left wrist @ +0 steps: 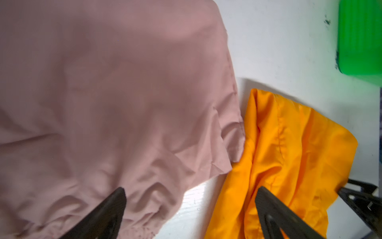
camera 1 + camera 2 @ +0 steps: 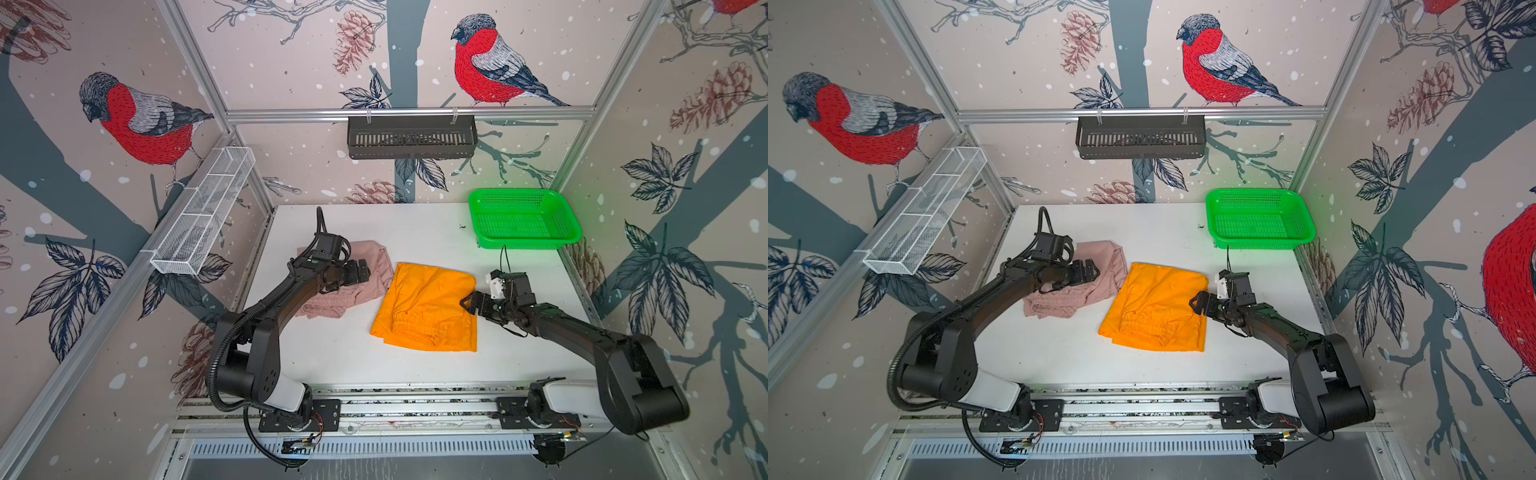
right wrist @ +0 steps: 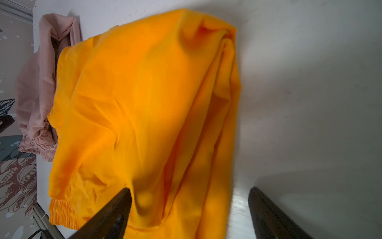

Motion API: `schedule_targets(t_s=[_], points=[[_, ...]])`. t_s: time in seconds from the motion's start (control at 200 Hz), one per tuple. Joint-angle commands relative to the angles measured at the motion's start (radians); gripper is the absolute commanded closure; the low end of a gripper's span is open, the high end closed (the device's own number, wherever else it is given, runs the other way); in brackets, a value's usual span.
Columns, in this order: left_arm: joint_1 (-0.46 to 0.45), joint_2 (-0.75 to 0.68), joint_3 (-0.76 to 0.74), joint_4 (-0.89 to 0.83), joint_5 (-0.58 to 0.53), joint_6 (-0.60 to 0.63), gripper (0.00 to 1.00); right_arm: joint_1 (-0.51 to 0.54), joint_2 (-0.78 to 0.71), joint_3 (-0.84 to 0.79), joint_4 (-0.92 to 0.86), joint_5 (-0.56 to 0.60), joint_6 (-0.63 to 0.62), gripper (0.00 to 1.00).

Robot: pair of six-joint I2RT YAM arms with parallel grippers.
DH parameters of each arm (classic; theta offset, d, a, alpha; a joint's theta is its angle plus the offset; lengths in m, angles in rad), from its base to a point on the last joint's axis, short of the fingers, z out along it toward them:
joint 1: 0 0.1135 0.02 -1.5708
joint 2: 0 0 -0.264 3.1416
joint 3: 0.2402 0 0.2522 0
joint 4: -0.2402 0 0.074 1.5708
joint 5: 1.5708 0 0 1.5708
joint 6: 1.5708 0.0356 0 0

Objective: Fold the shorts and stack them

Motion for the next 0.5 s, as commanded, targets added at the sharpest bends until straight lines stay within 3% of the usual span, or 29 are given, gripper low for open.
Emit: schedule_targets(t_s=[0.0,0.095,0.21,0.3,0.4,0.495], points=[[-0.037,-0.018,-0.054,0.059,0.054,0.015,0.02,0.024,0.028,-0.007,0.022,-0.001,0.041,0.10],[-0.070,-0.037,-0.110,0.121,0.027,0.020,0.02,0.059,0.057,0.004,0.058,-0.004,0.073,0.11],[-0.082,-0.038,-0.174,0.211,0.082,-0.003,0.02,0.106,0.088,0.033,0.054,0.004,0.102,0.13],[-0.090,-0.019,-0.206,0.263,0.099,-0.022,0.02,0.134,0.090,0.037,0.024,0.024,0.105,0.21],[-0.108,0.011,-0.239,0.328,0.109,-0.024,0.02,0.141,0.069,0.020,0.029,0.047,0.116,0.41],[-0.118,0.059,-0.235,0.360,0.138,-0.034,0.02,0.135,0.060,0.028,0.028,0.057,0.111,0.67]])
